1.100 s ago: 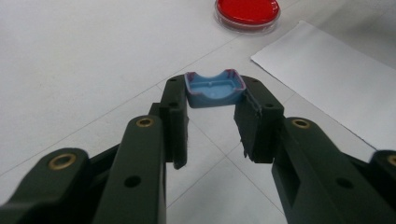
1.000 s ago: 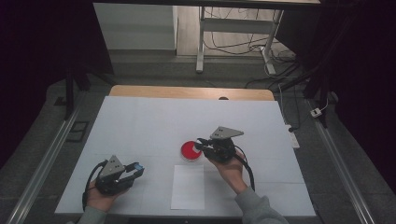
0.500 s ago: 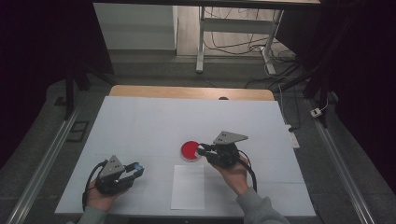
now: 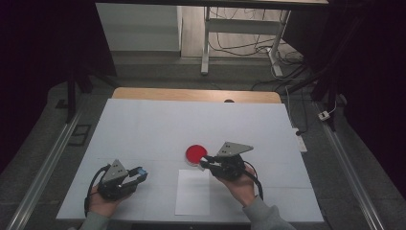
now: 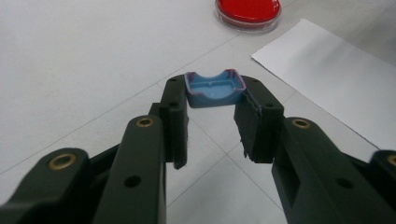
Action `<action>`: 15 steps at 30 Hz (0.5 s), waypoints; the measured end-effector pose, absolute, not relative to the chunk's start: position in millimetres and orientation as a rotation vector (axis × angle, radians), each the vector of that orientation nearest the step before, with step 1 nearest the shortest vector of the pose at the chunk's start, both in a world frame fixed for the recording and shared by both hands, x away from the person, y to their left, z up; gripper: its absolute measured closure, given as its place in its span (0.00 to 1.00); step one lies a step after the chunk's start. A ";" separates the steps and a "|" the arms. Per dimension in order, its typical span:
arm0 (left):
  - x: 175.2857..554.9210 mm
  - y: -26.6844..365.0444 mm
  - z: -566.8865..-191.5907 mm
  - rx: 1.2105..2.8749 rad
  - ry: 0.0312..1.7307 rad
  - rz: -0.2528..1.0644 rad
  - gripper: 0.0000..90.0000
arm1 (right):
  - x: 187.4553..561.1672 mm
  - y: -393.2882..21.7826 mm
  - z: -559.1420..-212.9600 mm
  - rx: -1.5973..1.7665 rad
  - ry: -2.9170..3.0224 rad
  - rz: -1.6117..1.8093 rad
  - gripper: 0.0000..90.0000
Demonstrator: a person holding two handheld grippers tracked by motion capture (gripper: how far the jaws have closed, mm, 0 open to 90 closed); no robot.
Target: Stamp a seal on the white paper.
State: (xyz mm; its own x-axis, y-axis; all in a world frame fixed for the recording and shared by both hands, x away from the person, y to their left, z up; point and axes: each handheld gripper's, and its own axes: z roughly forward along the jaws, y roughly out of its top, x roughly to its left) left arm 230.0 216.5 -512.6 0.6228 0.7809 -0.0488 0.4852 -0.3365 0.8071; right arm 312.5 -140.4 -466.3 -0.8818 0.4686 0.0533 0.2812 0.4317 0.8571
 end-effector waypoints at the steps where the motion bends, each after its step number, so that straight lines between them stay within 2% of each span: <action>1: 230.0 216.6 -512.7 2.002 0.996 0.444 0.72 | 311.0 -140.0 -466.2 0.654 2.497 1.432 0.84; 15: 230.7 216.8 -513.4 2.003 0.995 0.441 0.72 | 292.5 -132.7 -470.2 0.579 2.569 1.415 0.84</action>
State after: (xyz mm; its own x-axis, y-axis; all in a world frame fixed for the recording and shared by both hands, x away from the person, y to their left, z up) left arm 230.7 216.8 -513.4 0.6236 0.7801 -0.0511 0.4865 -0.3361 0.8064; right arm 292.5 -132.7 -470.2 -0.9138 0.4027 0.0524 0.2595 0.4798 0.8382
